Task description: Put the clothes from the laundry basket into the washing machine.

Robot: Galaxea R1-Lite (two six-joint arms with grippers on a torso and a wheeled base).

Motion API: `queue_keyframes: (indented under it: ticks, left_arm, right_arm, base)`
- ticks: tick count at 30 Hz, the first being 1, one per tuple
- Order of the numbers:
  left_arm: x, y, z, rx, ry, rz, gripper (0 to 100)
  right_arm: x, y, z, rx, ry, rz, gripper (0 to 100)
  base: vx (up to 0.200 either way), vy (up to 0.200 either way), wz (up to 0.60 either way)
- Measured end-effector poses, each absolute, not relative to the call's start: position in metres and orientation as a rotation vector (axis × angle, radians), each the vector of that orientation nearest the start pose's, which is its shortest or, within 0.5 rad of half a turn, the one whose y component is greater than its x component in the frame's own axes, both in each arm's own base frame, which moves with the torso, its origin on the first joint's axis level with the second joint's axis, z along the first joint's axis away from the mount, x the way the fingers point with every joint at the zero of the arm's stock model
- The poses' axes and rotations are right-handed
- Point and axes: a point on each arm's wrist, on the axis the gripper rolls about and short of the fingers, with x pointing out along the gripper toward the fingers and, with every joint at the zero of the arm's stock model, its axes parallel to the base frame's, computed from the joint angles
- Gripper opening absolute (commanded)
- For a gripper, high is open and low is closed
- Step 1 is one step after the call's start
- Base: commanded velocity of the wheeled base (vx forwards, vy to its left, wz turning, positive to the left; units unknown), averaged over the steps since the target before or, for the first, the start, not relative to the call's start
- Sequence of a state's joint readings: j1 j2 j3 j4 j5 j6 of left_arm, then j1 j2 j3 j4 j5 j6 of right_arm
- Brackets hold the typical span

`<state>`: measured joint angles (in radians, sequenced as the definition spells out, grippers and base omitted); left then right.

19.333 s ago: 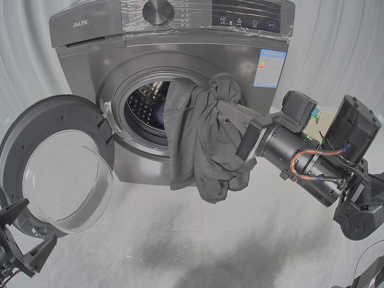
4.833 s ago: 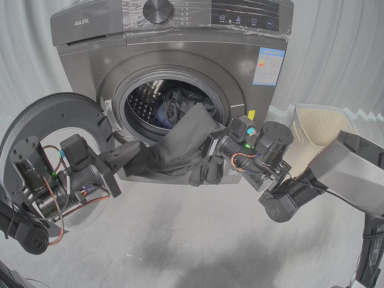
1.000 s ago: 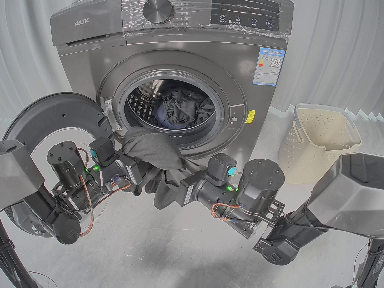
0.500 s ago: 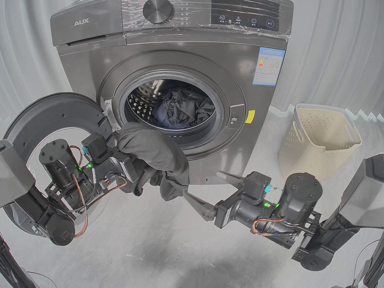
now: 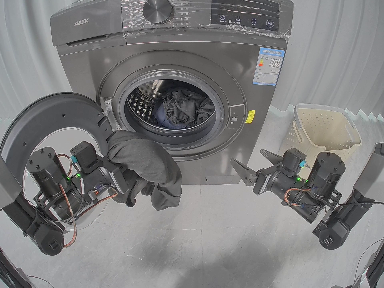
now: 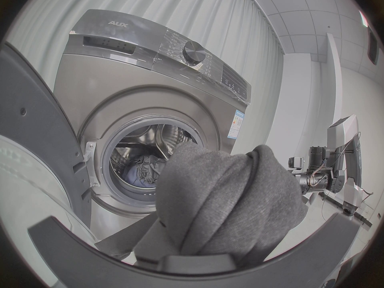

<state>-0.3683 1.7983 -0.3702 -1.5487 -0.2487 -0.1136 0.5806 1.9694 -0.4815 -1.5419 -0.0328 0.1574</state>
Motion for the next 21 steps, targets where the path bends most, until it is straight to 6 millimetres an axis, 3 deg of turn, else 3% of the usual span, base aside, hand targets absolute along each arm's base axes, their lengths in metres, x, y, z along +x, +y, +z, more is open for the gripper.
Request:
queue_keyframes:
  ticks: [5, 17, 21]
  left_arm:
    - [0.2474, -0.1014, 0.1405, -0.121, -0.077, -0.624, 0]
    - [0.2499, -0.1018, 0.1344, -0.096, -0.061, -0.617, 0]
    - [0.2508, -0.1024, 0.1322, -0.088, -0.055, -0.617, 0]
  right_arm:
    - [0.2591, 0.1659, 0.1135, 0.171, -0.005, 0.542, 100]
    - [0.2583, 0.1675, 0.1124, 0.173, 0.000, 0.547, 100]
    - [0.2585, 0.1686, 0.1128, 0.172, -0.003, 0.550, 100]
  base:
    - [0.000, 0.200, 0.00]
    - [0.000, 0.000, 0.00]
    - [0.200, 0.000, 0.00]
